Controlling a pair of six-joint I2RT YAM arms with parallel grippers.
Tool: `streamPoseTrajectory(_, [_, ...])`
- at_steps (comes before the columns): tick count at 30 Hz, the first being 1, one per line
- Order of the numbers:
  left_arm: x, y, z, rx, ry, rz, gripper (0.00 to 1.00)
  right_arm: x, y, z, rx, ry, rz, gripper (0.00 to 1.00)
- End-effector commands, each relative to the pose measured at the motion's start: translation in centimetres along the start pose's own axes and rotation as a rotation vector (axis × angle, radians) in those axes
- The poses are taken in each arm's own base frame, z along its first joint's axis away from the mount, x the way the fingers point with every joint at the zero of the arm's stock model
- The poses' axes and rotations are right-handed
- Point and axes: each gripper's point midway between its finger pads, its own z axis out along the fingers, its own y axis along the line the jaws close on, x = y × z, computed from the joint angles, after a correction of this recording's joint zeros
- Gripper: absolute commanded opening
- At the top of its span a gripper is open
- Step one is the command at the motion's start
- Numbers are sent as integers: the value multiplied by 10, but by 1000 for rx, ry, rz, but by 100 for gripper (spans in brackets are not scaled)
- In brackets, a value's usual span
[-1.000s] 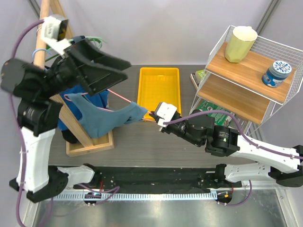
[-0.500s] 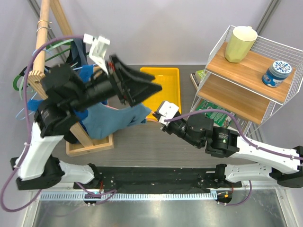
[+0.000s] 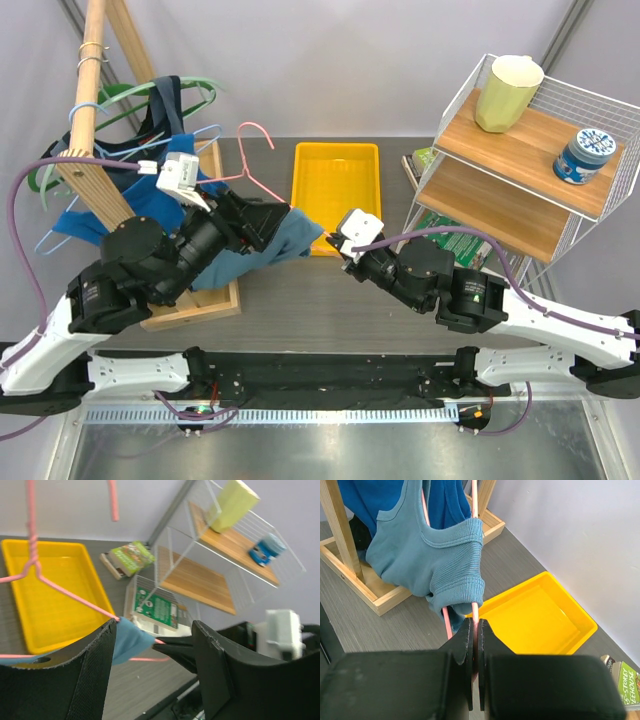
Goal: Remove the tank top from the hanger
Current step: Pick up the hanger from the clothesline.
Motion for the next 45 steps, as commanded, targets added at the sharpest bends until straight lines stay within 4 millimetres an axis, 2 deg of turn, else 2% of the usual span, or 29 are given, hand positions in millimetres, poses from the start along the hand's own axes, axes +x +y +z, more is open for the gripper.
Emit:
streamPoseTrajectory(1, [-2,37,11,-227,-84,-15,62,-46,-20,-12,49,-142,106,1])
streamPoseTrajectory(6, [11,45,28,-345,-89,-98,61,-51,-18,-13,28,-158,118,1])
streamPoseTrajectory(12, [22,58,28,-413,-144,-265,57,-49,-15,-18,8,-168,131,1])
streamPoseTrajectory(17, [23,70,20,-416,-214,-387,54,-47,-11,-20,-14,-172,141,1])
streamPoseTrajectory(21, [18,69,20,-402,-253,-435,50,-45,-5,-20,-47,-171,139,1])
streamPoseTrajectory(34, [17,58,37,-384,-286,-483,52,-45,7,-30,-128,-194,133,1])
streamPoseTrajectory(36, [16,56,41,-378,-291,-473,46,-45,9,-30,-138,-196,141,1])
streamPoseTrajectory(37, [17,55,42,-376,-291,-469,40,-45,10,-30,-144,-196,145,1])
streamPoseTrajectory(38, [17,53,43,-369,-284,-462,28,-45,11,-31,-152,-197,152,1])
streamPoseTrajectory(42, [16,48,43,-340,-266,-442,14,-37,13,-35,-161,-181,176,1])
streamPoseTrajectory(43, [17,47,43,-335,-260,-441,4,-36,15,-37,-168,-181,182,1])
streamPoseTrajectory(44, [18,46,43,-332,-254,-439,0,-37,16,-41,-179,-188,204,1])
streamPoseTrajectory(45, [21,45,43,-322,-240,-440,0,-34,17,-42,-187,-176,210,1])
